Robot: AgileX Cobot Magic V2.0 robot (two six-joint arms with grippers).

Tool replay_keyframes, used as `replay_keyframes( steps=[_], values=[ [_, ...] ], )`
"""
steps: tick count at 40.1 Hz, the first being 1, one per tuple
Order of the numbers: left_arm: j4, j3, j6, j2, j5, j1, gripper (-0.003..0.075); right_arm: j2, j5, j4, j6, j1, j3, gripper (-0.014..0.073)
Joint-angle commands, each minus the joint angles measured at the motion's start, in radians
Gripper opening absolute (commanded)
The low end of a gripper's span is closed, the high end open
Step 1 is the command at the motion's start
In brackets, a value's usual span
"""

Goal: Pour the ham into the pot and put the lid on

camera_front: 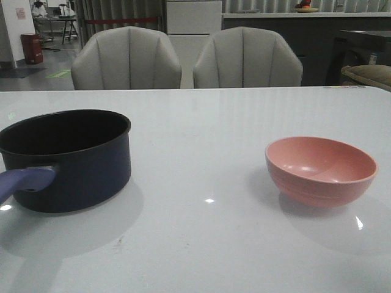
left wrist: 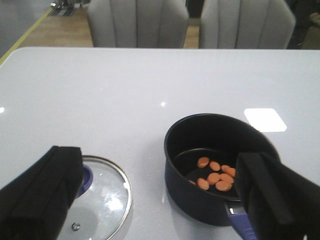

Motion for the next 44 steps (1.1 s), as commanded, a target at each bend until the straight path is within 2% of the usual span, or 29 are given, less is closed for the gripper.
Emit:
replay_keyframes(
  steps=[1, 8, 17, 27, 38, 44],
  values=[
    [-0.009, -0.08, 0.0, 0.105, -0.028, 0.057, 0.0659, 0.008, -0.078, 0.008, -0.011, -0.003, -0.029, 0.0147],
    [-0.095, -0.191, -0.007, 0.294, 0.084, 0.155, 0.0659, 0.008, -0.078, 0.008, -0.011, -0.003, -0.029, 0.0147],
    [-0.088, -0.319, -0.007, 0.548, 0.164, 0.199, 0.0659, 0.008, -0.078, 0.008, -0.011, -0.003, -0.029, 0.0147],
    [-0.082, -0.436, -0.007, 0.793, 0.235, 0.314, 0.0659, 0.008, -0.078, 0.008, -0.011, -0.003, -0.029, 0.0147],
    [-0.066, -0.575, -0.007, 1.052, 0.343, 0.323, 0.0659, 0.008, -0.078, 0.008, -0.011, -0.003, -0.029, 0.0147],
    [-0.066, -0.623, -0.007, 1.139, 0.354, 0.323, 0.0659, 0.008, -0.078, 0.008, -0.011, -0.003, -0.029, 0.0147]
  ],
)
